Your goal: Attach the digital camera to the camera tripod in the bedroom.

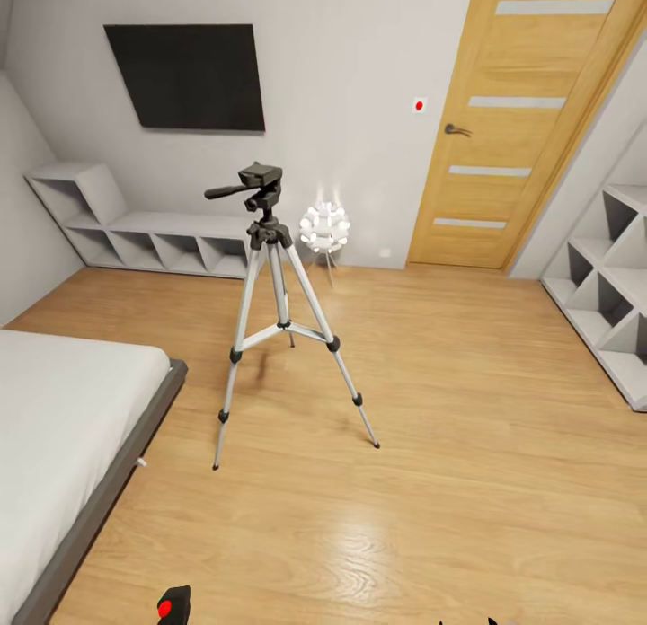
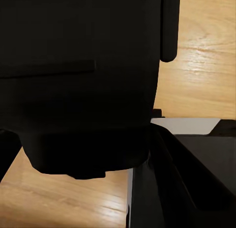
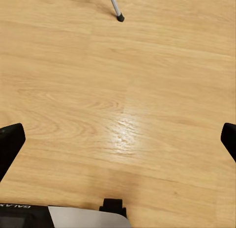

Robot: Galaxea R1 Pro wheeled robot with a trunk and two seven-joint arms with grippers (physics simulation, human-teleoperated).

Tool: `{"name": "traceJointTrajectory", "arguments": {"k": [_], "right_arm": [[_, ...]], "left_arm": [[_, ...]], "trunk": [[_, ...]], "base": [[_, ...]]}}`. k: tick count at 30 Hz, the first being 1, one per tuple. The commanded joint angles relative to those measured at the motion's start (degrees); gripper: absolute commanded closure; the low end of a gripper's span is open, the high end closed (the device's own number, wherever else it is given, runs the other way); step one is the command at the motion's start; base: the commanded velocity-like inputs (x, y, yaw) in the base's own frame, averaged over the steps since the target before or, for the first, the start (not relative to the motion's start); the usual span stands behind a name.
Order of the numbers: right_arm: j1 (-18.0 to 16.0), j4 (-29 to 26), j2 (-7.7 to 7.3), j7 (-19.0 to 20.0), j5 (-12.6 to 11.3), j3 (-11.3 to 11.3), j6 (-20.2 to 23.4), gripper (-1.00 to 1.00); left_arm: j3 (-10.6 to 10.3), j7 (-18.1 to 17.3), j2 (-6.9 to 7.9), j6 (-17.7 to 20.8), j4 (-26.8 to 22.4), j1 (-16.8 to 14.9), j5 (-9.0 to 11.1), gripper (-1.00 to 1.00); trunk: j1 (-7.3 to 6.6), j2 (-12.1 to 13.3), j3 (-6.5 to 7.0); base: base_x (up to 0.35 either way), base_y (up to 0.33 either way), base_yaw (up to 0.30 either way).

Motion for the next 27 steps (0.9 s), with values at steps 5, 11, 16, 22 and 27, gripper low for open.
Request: {"name": "traceJointTrajectory", "arguments": {"k": [5,11,16,22,27], "right_arm": [[-0.04,0.05,-0.05,0.35,-0.12,-0.16,-0.20,-1.00],[-0.04,0.05,-0.05,0.35,-0.12,-0.16,-0.28,-1.00],[-0.04,0.05,-0.05,0.35,-0.12,-0.16,-0.31,-1.00],[-0.04,0.05,-0.05,0.35,-0.12,-0.16,-0.31,-1.00],[-0.04,0.05,-0.05,0.35,-0.12,-0.16,-0.31,-1.00]], "left_arm": [[-0.49,0.19,-0.04,-0.26,0.19,-0.07,0.15,1.00],[-0.48,0.19,0.04,-0.26,0.19,-0.07,0.15,1.00],[-0.47,0.19,0.11,-0.27,0.19,-0.07,0.15,1.00],[-0.48,0.19,0.06,-0.26,0.19,-0.07,0.15,1.00],[-0.49,0.19,0.02,-0.26,0.19,-0.07,0.15,1.00]], "trunk": [[-1.09,1.95,1.01],[-2.40,4.36,2.55],[-3.50,6.37,3.90],[-4.82,8.77,5.52],[-4.82,8.77,5.99]], "base": [[0.000,0.000,0.000],[0.000,0.000,0.000],[0.000,0.000,0.000],[0.000,0.000,0.000],[0.000,0.000,0.000]]}}
